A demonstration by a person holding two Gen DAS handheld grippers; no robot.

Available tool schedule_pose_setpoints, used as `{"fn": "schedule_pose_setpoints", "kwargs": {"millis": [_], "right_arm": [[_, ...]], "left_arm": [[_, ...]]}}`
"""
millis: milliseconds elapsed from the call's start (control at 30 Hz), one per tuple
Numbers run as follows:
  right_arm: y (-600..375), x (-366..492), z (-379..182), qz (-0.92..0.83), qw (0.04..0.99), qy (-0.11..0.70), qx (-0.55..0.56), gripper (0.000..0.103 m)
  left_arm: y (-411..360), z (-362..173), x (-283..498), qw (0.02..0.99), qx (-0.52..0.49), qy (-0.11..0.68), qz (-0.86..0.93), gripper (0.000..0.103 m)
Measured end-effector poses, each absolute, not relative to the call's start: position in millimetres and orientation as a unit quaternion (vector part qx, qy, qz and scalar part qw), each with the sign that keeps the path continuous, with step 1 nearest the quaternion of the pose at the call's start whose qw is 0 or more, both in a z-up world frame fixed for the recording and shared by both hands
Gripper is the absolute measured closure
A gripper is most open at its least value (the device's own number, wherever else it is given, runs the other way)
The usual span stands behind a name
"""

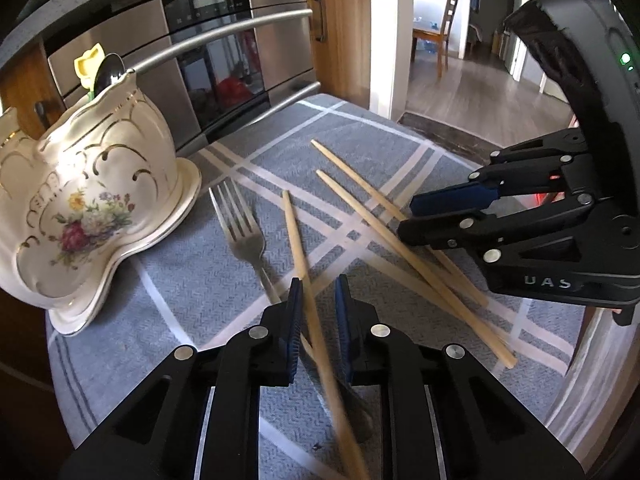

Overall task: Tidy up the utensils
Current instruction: 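Grasp a wooden chopstick with the left tool while the right tool grasps another, then carry the chopstick into the larger cup while the right tool carries its chopstick to the smaller cup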

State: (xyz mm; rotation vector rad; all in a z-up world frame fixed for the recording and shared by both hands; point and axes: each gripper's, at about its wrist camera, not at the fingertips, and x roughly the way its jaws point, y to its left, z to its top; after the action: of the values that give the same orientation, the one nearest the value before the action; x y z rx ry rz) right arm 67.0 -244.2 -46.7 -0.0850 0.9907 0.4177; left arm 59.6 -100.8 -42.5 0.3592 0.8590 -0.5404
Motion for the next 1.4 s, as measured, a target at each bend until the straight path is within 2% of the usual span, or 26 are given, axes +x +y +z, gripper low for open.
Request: {"fn": "schedule_pose_setpoints", "kwargs": {"millis": [300, 400, 500, 767, 1400], "right_arm": [[-241.5, 66.9, -47.4, 0.194, 0.861, 0.468, -0.047, 0.084], [-245.1, 69.7, -48.6, 0.188, 0.862, 0.47, -0.036, 0.094], [-250.7, 72.6, -49.9, 0.188, 0.86, 0.474, -0.013, 0.097], [-257.4, 72.9, -44.0, 0.184, 0.869, 0.458, 0.02, 0.098], [-245.2, 75.9, 17.3, 0.244, 0.908, 0.329, 0.086, 0.098]], "left_arm": [[-103.9, -45.0, 68.9, 0.852, 0.162, 0.427, -0.254, 0.088], [-104.9, -45.3, 69.5, 0.852, 0.165, 0.428, -0.253, 0.09], [-106.8, -46.2, 70.3, 0.854, 0.17, 0.424, -0.249, 0.096], [-95.7, -40.7, 67.8, 0.864, 0.141, 0.416, -0.248, 0.097], [-6.9, 73.8, 41.4, 0.938, 0.033, 0.259, -0.227, 0.097]]}}
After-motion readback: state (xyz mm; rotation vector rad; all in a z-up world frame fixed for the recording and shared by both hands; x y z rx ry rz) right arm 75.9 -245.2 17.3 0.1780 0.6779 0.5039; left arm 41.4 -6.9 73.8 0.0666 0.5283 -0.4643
